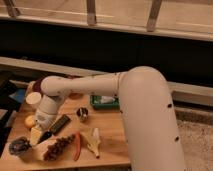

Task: Place brush in plastic cup

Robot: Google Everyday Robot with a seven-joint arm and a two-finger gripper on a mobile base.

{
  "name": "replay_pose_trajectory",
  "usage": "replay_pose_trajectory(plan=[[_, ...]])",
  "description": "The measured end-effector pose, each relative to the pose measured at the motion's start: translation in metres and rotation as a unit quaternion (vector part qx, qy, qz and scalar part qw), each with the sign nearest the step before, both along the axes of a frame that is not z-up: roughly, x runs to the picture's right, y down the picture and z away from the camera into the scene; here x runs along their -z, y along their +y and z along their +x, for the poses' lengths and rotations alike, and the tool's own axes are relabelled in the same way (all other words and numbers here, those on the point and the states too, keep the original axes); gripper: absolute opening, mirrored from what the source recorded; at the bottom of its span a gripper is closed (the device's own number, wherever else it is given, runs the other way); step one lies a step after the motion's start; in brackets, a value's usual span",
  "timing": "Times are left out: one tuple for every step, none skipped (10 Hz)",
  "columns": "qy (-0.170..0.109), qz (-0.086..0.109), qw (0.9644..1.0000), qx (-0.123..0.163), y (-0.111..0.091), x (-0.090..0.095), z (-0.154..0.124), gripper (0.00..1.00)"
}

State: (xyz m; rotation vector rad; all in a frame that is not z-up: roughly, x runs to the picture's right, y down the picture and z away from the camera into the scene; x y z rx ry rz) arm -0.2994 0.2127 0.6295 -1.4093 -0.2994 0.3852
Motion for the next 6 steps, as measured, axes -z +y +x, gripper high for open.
replay_pose_trajectory(plan=[[-0.004, 0.007, 1.0, 0.004, -0.004, 0.003, -0.004, 0.8], [-0.006, 0.013, 0.9999, 0.006, -0.009, 0.003, -0.007, 0.8], [-0.007, 0.02, 0.9997, 0.008, -0.015, 0.002, -0.008, 0.8], [-0.004, 0.028, 0.9996, 0.007, -0.023, 0.0, -0.007, 0.8], [0.008, 0.039, 0.9992, -0.004, -0.033, -0.005, -0.001, 0.8], [0.026, 0.048, 0.9983, -0.024, -0.042, -0.011, 0.008, 0.8]])
